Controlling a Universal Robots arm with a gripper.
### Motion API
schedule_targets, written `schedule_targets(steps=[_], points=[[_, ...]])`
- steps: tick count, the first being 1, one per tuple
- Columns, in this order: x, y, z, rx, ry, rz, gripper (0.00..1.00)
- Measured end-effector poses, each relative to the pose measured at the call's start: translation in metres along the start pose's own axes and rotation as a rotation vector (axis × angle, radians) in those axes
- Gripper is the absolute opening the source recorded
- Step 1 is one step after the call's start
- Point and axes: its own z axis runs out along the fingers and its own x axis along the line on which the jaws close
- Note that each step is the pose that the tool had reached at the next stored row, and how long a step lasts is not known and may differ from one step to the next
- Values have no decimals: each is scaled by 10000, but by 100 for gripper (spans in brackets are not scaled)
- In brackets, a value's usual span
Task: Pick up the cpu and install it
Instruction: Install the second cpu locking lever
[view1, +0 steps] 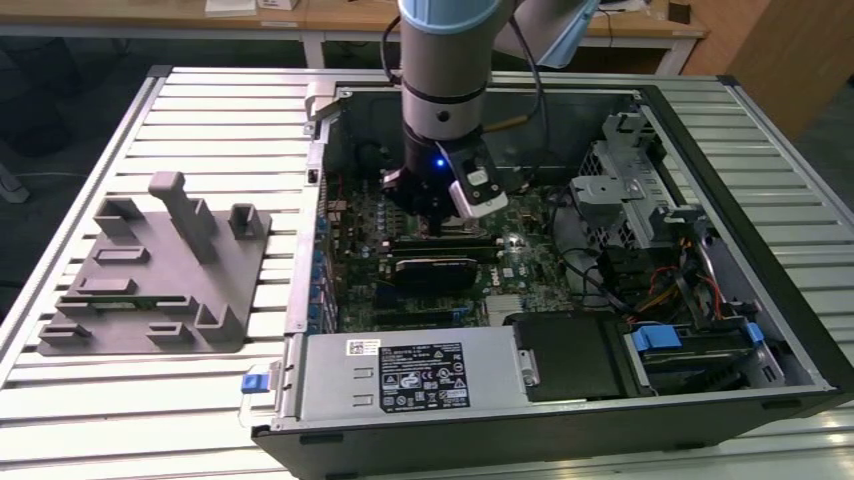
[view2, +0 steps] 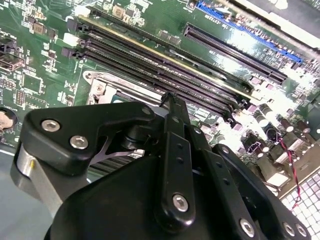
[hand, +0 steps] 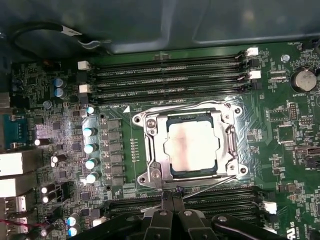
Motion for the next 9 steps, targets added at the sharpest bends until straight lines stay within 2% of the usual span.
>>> schedule_targets(steps=[4, 9], points=[[11, -61, 1, -195, 20, 5, 11], [34, -125, 7, -585, 59, 14, 11]])
